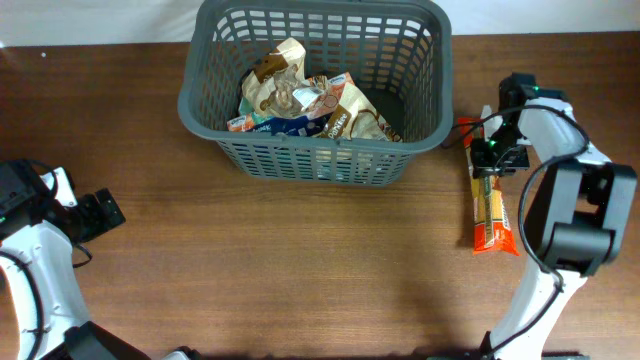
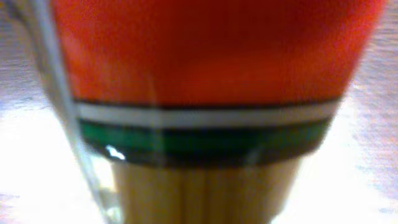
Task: Pack container
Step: 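Lower the right gripper onto the spaghetti package and grasp it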
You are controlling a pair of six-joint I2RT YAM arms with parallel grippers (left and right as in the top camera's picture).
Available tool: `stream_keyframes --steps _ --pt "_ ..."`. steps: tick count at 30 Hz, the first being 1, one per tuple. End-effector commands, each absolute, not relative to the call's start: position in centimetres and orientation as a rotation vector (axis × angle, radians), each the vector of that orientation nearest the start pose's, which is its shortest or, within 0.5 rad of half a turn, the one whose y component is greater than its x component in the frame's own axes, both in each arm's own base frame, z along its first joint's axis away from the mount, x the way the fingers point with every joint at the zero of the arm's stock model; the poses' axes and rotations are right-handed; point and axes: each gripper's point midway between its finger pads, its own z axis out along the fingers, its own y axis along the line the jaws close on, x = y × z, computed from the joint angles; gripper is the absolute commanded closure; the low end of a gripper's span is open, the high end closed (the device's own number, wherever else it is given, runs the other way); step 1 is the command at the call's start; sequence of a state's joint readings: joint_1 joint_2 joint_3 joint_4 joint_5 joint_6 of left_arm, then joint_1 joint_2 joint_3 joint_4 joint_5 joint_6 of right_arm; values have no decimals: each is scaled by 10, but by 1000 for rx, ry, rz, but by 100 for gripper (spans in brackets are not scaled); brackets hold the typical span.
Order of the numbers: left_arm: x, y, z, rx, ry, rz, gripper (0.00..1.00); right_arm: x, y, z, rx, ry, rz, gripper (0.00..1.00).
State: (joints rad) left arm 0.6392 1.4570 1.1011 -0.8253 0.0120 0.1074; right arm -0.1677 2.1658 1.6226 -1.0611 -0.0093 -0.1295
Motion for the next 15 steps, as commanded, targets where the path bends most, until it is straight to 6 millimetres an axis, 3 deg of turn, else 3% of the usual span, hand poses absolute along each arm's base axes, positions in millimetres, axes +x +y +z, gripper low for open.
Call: stream_keyframes --steps 1,5,8,11,15 --pt "268 196 114 -748 2675 161 1 374 -54 -26 87 3268 105 96" --pt "268 196 114 -748 2675 161 1 392 -50 -16 90 3205 164 96" --pt "268 196 114 -748 2674 160 1 427 -58 14 155 3086 143 96" --pt "268 196 114 -748 2674 160 1 473 -71 71 155 2912 118 97" --pt "269 195 114 -745 2673 152 1 528 -81 186 119 2619 107 96"
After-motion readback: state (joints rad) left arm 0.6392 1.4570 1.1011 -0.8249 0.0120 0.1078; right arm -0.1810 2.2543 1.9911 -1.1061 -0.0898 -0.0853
